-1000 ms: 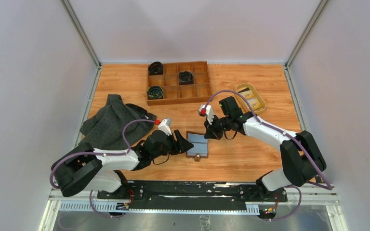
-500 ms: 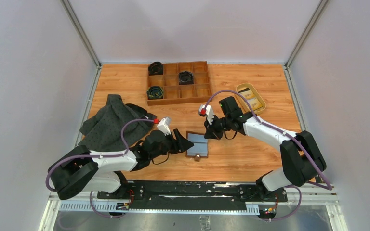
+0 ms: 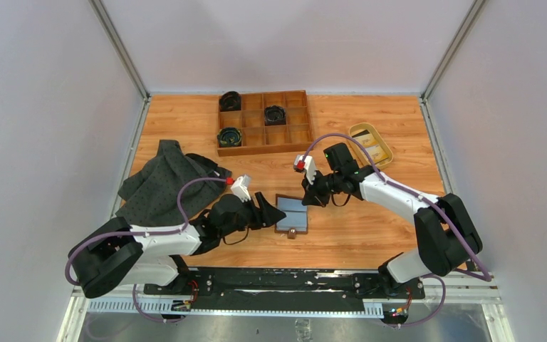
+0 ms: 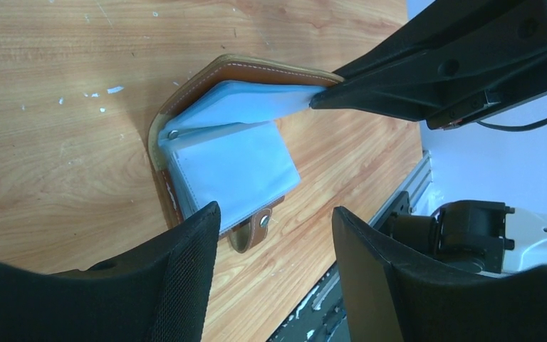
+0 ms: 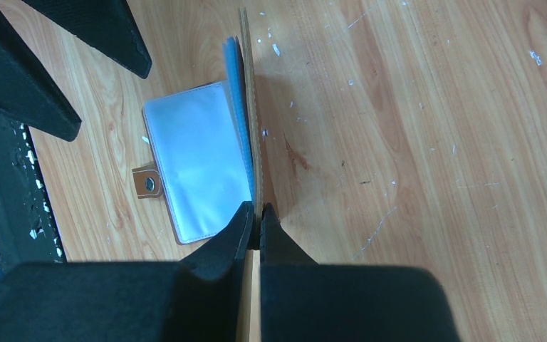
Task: Put the credit cards into the card holder
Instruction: Open the card holder at the center of the board.
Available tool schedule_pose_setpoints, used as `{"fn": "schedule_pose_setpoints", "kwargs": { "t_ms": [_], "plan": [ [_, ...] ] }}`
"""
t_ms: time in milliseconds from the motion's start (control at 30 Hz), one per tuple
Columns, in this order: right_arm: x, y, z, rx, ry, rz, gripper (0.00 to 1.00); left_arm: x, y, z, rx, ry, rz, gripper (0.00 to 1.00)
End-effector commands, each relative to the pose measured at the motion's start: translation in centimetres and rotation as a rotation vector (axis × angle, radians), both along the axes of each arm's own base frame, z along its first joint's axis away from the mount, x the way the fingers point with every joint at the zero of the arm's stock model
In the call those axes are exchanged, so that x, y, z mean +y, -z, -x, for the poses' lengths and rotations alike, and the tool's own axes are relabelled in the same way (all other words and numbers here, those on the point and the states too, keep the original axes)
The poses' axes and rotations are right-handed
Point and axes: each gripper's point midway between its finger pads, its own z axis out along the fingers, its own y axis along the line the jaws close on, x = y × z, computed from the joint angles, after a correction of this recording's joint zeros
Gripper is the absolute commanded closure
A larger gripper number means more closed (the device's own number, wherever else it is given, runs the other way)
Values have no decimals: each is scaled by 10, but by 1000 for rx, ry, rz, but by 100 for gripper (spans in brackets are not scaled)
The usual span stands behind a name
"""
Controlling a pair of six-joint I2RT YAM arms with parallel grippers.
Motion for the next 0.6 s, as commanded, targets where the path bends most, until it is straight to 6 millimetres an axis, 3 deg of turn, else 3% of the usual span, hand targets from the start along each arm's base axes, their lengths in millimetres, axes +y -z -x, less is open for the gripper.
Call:
{"fn": "schedule_pose_setpoints", "kwargs": {
  "t_ms": [0,300,567],
  "plan": [
    [-2,0,3,19,-15,-2,99,0,-8,2,-11,10,52,37],
    [-2,1,4,21,-16,-2,99,1,-5,0,15,-6,69,38],
    [-2,1,3,20,-15,-1,99,-2,9,-2,80,-21,46,43]
  ]
}}
